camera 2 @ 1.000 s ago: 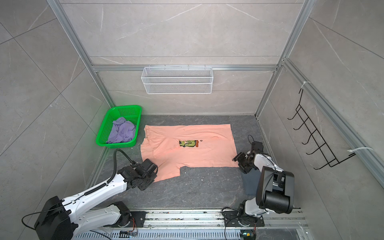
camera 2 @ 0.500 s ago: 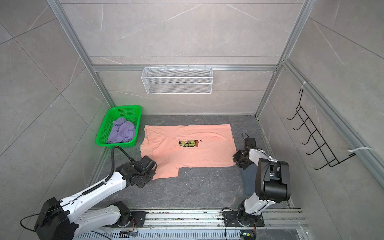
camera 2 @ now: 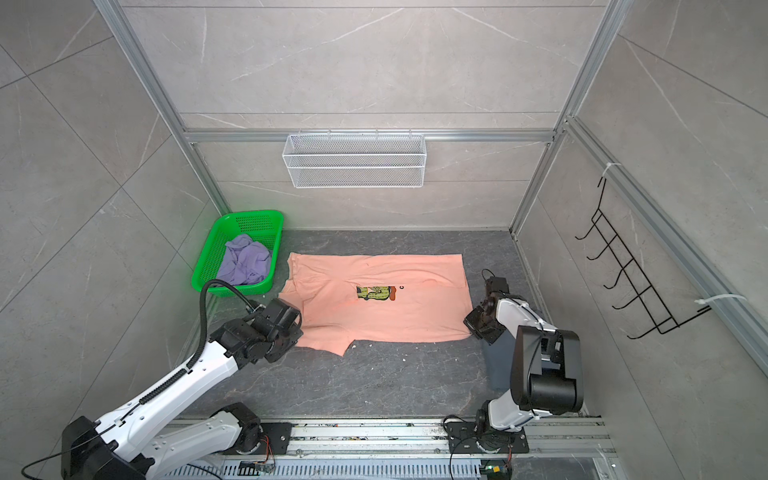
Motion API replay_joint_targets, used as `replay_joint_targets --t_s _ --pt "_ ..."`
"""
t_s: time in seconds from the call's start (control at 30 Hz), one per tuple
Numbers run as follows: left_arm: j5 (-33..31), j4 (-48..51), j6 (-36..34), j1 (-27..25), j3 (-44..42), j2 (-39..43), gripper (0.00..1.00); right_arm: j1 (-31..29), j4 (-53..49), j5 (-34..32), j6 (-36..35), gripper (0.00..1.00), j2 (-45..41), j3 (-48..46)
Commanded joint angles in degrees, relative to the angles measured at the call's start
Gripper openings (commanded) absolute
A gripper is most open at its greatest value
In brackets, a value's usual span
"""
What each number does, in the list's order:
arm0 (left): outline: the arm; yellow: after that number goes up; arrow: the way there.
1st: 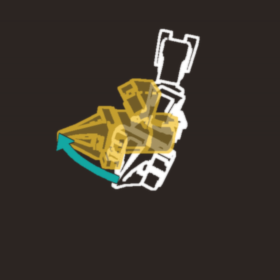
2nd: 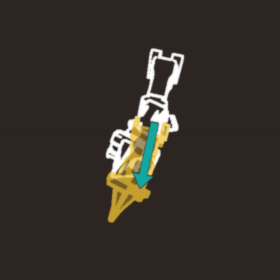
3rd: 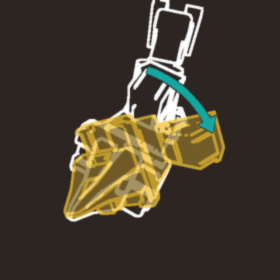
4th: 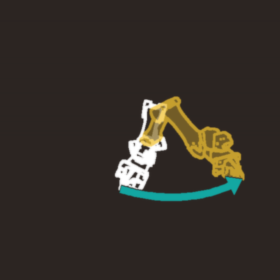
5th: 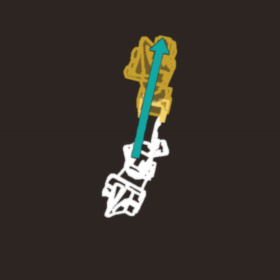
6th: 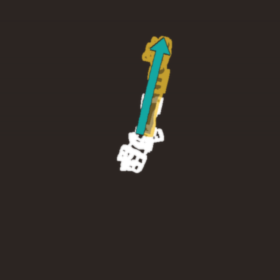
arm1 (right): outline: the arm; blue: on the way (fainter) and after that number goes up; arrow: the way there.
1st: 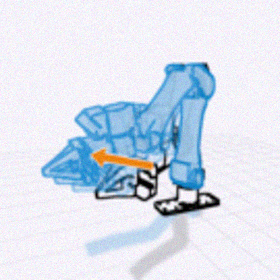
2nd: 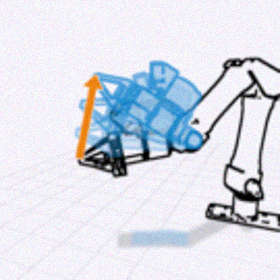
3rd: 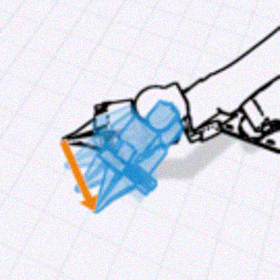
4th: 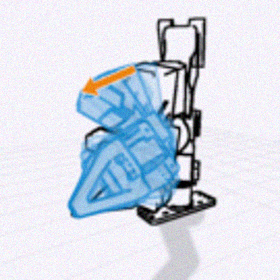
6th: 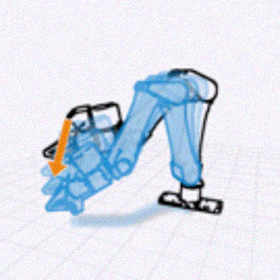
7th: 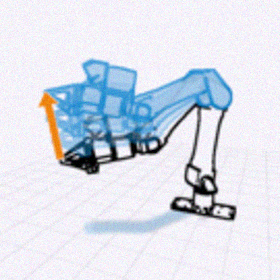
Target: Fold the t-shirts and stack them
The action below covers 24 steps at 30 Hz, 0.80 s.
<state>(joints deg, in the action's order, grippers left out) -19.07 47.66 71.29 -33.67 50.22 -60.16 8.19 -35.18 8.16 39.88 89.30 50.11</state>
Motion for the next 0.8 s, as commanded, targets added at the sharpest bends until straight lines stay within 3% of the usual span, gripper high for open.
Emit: replay_joint_targets --t_s 0.0,0.2,0.4,0.77 --pt "1.04 -3.86 -9.44 4.57 5.57 -4.11 0.00 -0.23 -1.77 0.80 -0.06 0.00 1.28 6.02" --pt "8.20 -11.74 -20.32 12.86 15.68 -16.15 0.00 -0.20 -2.34 1.40 0.71 0.00 9.19 18.09" --pt "12.72 -13.88 -28.55 16.53 28.76 -30.27 0.00 -0.28 -3.41 2.67 2.24 0.00 19.00 27.10" --pt "18.20 -14.96 -34.54 21.43 45.45 -48.16 0.00 -0.28 -6.12 3.03 0.70 0.00 27.69 37.68"
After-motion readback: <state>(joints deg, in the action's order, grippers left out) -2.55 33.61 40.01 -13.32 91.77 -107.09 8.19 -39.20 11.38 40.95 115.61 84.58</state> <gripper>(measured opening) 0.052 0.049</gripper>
